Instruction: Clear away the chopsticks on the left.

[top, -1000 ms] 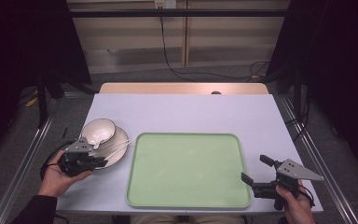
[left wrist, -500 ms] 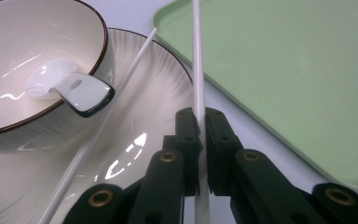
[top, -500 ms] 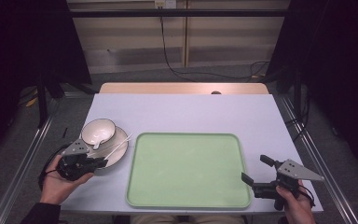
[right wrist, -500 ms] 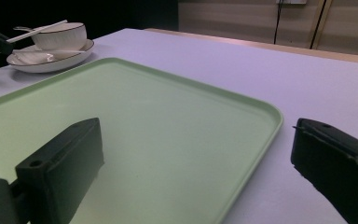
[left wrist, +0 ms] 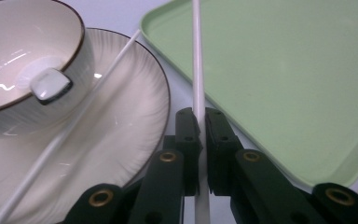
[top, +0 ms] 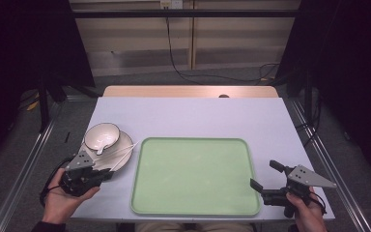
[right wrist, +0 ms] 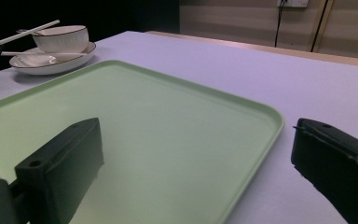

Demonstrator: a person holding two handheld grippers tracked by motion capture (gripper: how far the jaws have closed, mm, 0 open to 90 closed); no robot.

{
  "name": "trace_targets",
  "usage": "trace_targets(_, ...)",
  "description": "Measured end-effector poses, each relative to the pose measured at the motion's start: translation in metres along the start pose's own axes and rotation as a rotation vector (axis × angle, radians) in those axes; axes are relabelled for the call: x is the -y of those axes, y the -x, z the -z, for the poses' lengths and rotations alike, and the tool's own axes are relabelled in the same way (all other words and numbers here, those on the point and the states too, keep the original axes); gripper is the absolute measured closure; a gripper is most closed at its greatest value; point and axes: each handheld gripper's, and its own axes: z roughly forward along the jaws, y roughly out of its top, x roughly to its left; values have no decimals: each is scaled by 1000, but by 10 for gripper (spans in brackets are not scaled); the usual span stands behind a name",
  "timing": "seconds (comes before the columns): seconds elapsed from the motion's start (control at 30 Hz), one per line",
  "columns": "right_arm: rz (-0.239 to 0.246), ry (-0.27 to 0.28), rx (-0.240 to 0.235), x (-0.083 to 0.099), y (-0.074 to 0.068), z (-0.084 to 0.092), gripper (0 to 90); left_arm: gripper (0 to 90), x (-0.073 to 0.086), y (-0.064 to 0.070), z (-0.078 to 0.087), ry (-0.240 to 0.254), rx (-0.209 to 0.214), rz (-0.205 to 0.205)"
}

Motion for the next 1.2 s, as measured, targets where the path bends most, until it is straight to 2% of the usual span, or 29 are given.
trace_targets(0.17, 17, 5, 8, -1, -1, 1, 21, 854, 1, 10, 2, 38, 24, 23)
trace_targets(0.2, 12, 11, 6, -1, -1, 0, 21, 853, 2, 11, 2, 47, 26, 18)
trace_targets(0.3, 9, 6, 5, -1, 0, 1, 21, 854, 2, 20, 2, 44, 8, 15)
trace_targets(0.4, 17, 6, 5, -1, 0, 1, 21, 853, 1, 31, 2, 49, 19, 25)
trace_targets(0.47, 19, 4, 7, -1, 0, 1, 21, 853, -2, 37, 0, 55, 8, 28)
trace_targets(0.57, 17, 6, 3, -1, -1, 1, 21, 853, -6, 39, -6, 57, 6, 35)
trace_targets(0.7, 18, 8, 5, 0, 0, 1, 21, 853, -8, 35, -15, 57, 16, 76)
trace_targets(0.83, 26, 6, 0, -1, -1, 1, 15, 853, -10, 36, -22, 49, 0, 91)
trace_targets(1.0, 55, 8, -6, -2, -5, 0, 13, 853, -18, 40, -29, 69, 39, 104)
trace_targets(1.2, 41, 11, -1, -2, -3, 1, 13, 854, -26, 43, -42, 81, 58, 103)
